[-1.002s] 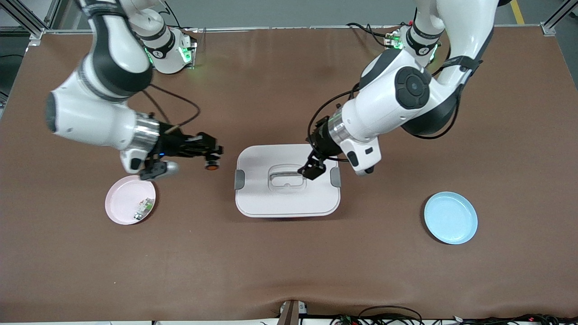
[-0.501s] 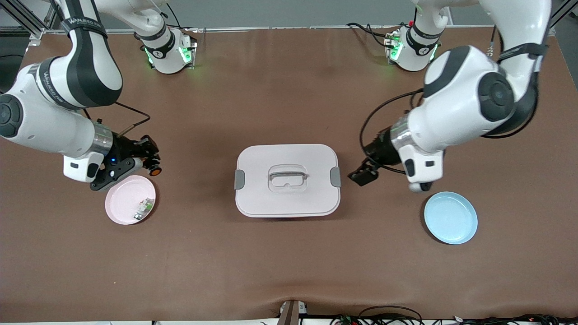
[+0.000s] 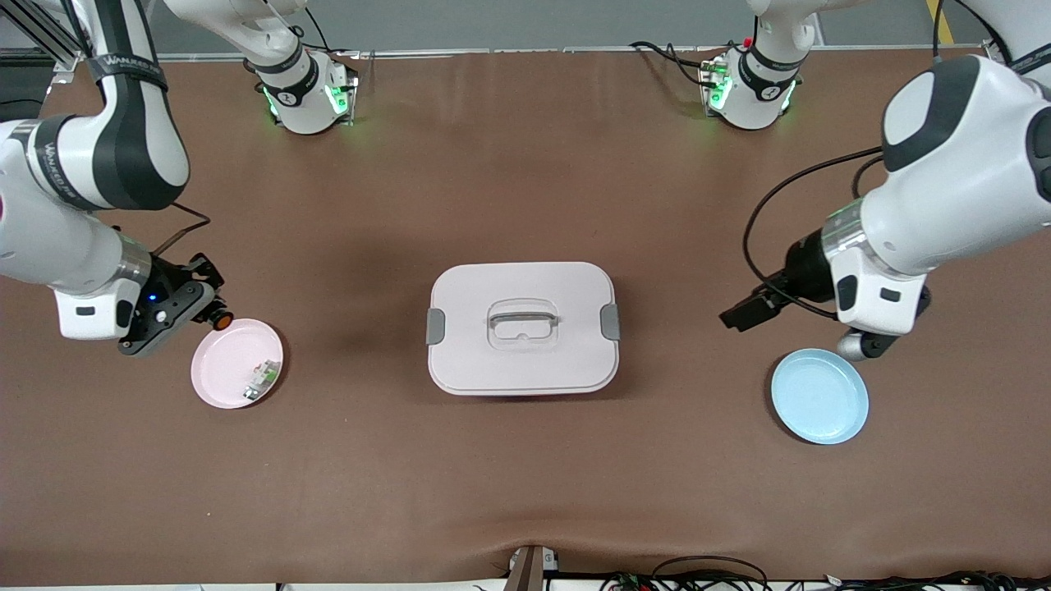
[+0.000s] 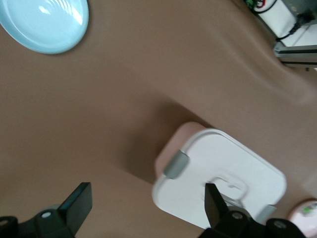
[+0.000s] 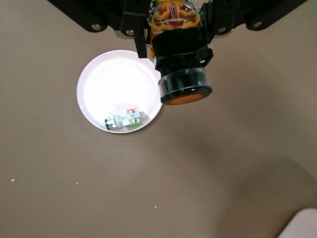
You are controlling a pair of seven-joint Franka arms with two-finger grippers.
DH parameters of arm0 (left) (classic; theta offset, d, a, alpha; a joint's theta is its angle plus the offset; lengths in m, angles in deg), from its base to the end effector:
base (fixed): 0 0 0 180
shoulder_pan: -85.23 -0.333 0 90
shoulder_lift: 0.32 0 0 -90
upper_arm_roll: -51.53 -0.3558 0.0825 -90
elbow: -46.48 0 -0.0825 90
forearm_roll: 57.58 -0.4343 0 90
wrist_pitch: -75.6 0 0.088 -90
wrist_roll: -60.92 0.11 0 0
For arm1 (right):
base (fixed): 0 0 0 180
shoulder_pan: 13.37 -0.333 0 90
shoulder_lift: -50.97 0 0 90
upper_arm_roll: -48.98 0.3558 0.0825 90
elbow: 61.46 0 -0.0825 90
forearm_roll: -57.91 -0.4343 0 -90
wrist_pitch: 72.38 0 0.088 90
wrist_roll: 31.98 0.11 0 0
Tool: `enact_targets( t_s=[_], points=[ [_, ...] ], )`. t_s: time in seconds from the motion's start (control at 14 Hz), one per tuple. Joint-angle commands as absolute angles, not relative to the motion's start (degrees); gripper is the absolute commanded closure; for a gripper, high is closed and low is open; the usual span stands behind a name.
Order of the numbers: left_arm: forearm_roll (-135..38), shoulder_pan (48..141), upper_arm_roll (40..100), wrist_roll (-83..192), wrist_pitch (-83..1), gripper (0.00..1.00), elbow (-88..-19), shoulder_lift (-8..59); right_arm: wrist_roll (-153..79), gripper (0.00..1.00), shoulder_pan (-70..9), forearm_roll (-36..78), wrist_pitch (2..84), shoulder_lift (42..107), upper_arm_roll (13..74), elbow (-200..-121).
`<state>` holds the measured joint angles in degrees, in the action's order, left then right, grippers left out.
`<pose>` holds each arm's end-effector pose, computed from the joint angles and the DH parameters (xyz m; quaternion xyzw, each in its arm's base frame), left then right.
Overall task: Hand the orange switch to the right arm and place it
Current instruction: 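Carry the switch with the right gripper over the white plate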
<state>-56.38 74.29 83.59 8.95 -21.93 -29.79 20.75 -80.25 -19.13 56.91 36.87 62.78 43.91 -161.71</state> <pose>0.6969 -0.1951 0.5857 0.9529 0.2826 -0.0396 0.1023 0.6694 0.0130 0.4640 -0.9108 -0.4121 0.0224 0.0089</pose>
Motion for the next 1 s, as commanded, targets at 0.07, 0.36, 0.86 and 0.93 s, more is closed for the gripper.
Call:
enact_targets(
  t_s=[0.07,0.36,0.86,0.93],
  points=[
    [-65.64,71.87,83.70,15.99,-18.79,0.00,-30.52,19.28,-90.58,1.00,-15.22,58.53,40.81,64.85,44.85,-161.83],
    [-68.39,68.53,83.96,23.90,-18.35,0.00,-30.43,18.58,-99.29,1.00,-12.32,59.05,43.89,67.75,44.94,-161.92],
    [-68.40,63.35,83.43,41.30,-16.25,0.00,-30.51,14.79,-114.34,1.00,-9.50,58.97,51.27,73.64,45.03,-162.10],
    [-68.39,62.82,83.52,42.63,-15.72,0.00,-30.51,14.62,-115.03,1.00,-8.80,58.70,51.97,74.77,45.12,-162.10]
  ],
)
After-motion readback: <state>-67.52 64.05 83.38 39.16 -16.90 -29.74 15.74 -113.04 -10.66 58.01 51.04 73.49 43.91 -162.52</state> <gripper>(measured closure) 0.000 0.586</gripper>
